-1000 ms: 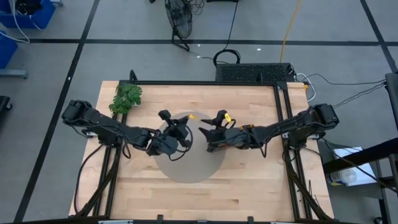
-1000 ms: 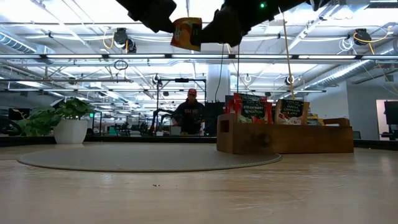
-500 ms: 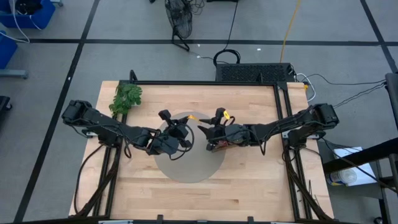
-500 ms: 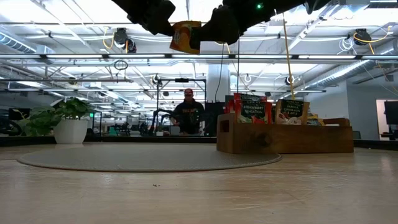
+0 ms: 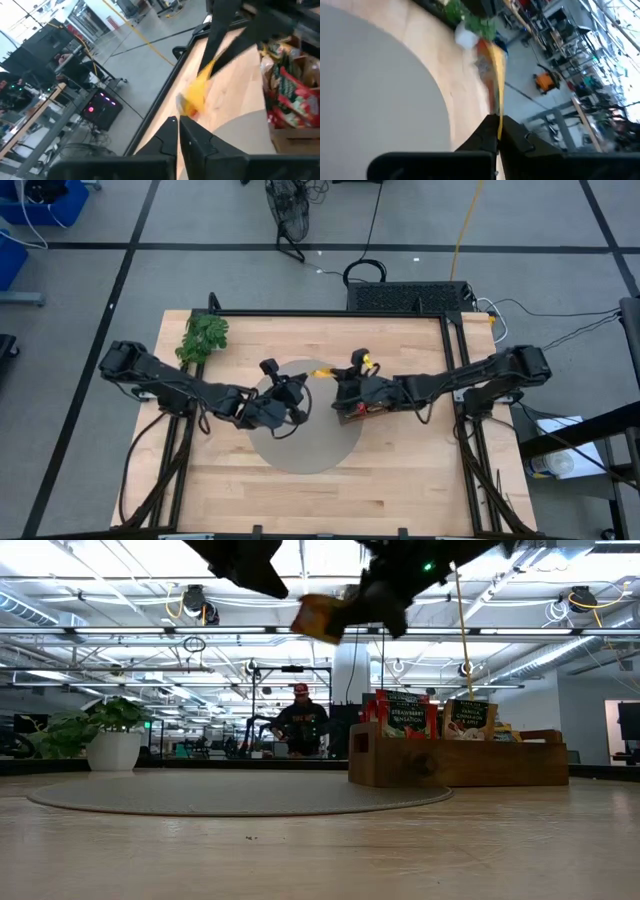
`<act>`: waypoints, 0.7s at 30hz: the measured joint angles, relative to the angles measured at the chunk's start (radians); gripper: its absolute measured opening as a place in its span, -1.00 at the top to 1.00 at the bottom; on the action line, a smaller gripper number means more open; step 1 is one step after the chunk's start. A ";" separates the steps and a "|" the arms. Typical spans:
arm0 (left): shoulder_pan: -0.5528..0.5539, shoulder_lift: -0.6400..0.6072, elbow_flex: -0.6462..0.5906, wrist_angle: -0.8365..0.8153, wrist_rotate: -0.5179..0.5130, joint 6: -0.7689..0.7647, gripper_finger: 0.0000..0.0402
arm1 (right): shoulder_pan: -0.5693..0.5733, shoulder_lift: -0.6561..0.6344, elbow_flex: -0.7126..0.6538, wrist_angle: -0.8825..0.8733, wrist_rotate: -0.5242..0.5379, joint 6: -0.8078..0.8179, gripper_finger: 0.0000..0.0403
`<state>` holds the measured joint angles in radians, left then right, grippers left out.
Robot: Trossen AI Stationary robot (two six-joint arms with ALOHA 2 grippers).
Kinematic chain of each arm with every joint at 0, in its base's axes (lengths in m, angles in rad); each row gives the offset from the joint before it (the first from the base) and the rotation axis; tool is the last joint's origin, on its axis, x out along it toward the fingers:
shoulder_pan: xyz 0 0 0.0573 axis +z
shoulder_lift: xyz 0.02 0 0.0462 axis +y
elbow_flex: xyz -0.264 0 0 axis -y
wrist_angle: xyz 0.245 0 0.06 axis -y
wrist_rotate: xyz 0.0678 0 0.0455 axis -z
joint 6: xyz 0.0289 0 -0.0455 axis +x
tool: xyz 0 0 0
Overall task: Pick & Place Tea
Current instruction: Put the yellow tea bag into the right section of the wooden organizer
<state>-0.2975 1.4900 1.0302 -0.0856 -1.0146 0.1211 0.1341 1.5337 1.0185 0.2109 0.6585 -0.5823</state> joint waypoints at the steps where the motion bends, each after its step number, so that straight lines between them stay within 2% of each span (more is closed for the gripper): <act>1: -0.007 -0.008 0.000 0.000 -0.001 0.001 0.86 | 0.019 -0.020 0.006 -0.048 0.023 0.006 1.00; 5: -0.025 -0.024 0.003 0.007 -0.014 0.015 0.79 | 0.103 -0.116 0.054 -0.379 0.007 0.150 1.00; 8: -0.021 -0.019 0.000 -0.008 -0.019 0.011 0.78 | 0.149 -0.141 0.171 -0.790 -0.040 0.374 1.00; 12: -0.002 -0.021 0.001 -0.028 -0.016 -0.019 0.77 | 0.167 -0.084 0.386 -1.340 -0.162 0.709 1.00; 15: 0.018 -0.020 0.000 -0.048 -0.013 -0.058 0.77 | 0.150 0.008 0.507 -1.658 -0.274 0.855 1.00; 17: 0.030 -0.020 0.000 -0.053 -0.015 -0.078 0.77 | 0.137 0.057 0.522 -1.774 -0.324 0.874 1.00; 21: 0.047 -0.020 0.000 -0.062 -0.009 -0.107 0.77 | 0.113 0.120 0.500 -1.774 -0.416 0.831 1.00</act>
<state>-0.2502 1.4704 1.0302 -0.1481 -1.0239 0.0143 0.2475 1.6541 1.5180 -1.5636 0.2426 0.2489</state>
